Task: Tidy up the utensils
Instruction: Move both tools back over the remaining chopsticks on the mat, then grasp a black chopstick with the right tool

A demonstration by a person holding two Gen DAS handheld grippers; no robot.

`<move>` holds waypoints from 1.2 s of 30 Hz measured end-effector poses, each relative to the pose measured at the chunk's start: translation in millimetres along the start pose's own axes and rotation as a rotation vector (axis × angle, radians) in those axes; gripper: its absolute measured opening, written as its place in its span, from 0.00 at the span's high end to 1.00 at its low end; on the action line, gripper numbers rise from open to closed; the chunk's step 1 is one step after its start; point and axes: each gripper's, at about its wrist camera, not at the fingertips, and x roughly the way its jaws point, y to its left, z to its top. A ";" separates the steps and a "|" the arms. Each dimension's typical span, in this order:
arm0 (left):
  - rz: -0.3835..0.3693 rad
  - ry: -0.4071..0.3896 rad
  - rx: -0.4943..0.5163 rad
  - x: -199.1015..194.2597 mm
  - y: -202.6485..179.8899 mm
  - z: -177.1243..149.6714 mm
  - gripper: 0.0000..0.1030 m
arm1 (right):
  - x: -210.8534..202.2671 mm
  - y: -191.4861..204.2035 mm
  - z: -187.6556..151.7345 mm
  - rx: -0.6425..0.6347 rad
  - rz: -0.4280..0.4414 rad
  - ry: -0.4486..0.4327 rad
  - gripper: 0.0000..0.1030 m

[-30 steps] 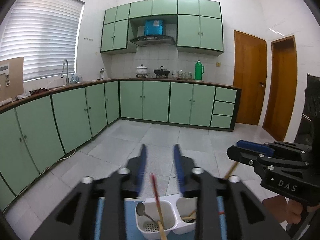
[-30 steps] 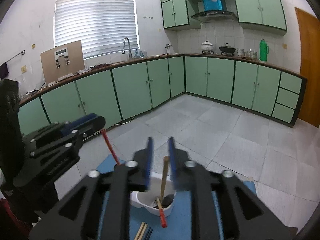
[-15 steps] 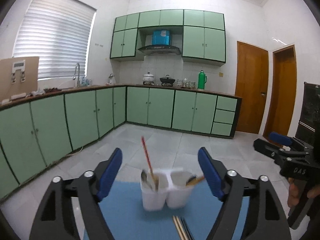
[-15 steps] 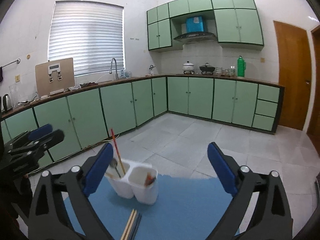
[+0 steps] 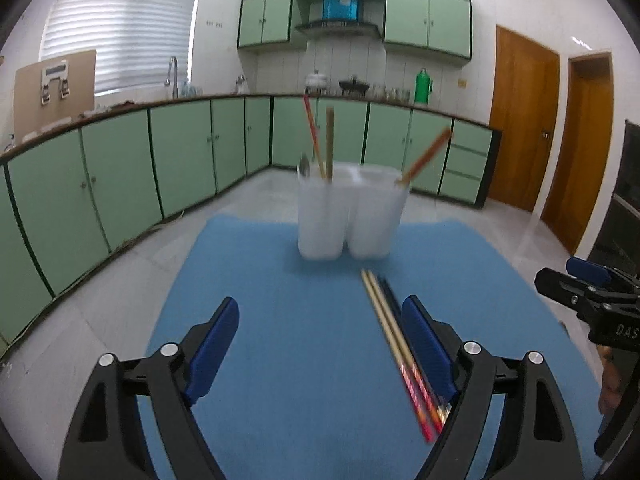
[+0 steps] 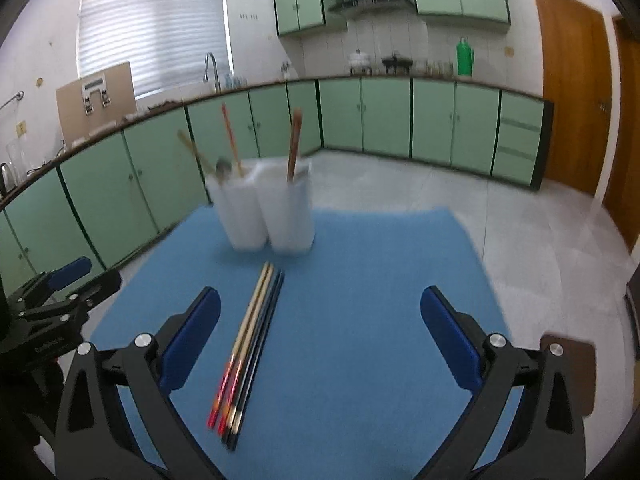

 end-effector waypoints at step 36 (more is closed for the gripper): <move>0.040 0.195 -0.021 17.1 2.1 -64.1 0.20 | 34.8 50.6 -105.2 -0.140 0.036 0.300 0.31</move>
